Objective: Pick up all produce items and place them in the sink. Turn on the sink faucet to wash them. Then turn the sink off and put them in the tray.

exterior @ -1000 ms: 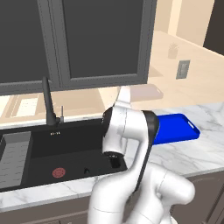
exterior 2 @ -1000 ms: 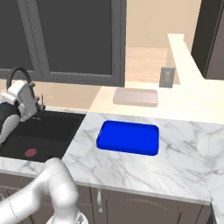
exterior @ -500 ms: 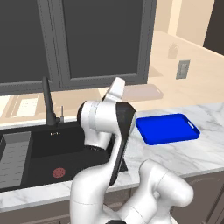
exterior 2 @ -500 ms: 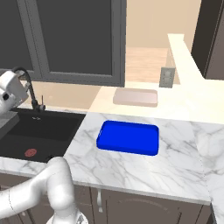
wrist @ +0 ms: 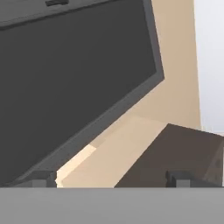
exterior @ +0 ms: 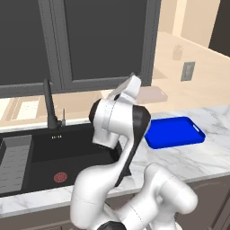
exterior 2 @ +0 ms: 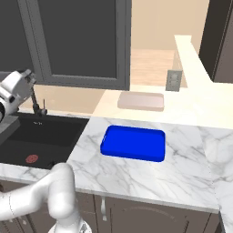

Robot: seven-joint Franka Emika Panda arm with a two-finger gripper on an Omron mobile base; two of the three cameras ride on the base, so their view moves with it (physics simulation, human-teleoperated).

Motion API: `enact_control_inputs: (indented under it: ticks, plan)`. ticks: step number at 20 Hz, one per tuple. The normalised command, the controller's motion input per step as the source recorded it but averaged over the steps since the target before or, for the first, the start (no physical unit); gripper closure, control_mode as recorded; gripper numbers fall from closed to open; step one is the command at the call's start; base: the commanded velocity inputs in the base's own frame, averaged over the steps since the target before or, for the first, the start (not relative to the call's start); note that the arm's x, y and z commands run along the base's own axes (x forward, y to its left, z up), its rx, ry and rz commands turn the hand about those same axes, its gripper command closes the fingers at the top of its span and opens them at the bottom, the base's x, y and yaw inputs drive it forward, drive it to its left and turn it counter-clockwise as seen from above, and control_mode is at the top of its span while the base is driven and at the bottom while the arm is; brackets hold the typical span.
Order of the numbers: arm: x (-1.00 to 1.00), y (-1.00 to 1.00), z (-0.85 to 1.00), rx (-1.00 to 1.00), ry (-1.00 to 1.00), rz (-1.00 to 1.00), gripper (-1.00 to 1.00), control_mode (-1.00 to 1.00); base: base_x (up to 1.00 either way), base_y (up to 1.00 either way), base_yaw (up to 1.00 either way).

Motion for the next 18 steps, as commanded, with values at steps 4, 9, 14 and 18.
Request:
enact_control_inputs:
  ticks: [4,9,14,18]
  plan:
    - [0.00,0.02,0.14,0.31,-0.24,0.01,-1.00,-1.00,0.00,0.00,0.00]
    - [0.00,0.22,0.13,0.35,-0.21,0.02,-1.00,-1.00,0.00,0.00,0.00]
    - [0.00,0.51,0.21,0.35,-0.23,0.00,-1.00,-1.00,0.00,0.00,0.00]
    - [0.01,0.61,0.24,0.35,-0.23,0.00,-1.00,-1.00,0.00,0.00,0.00]
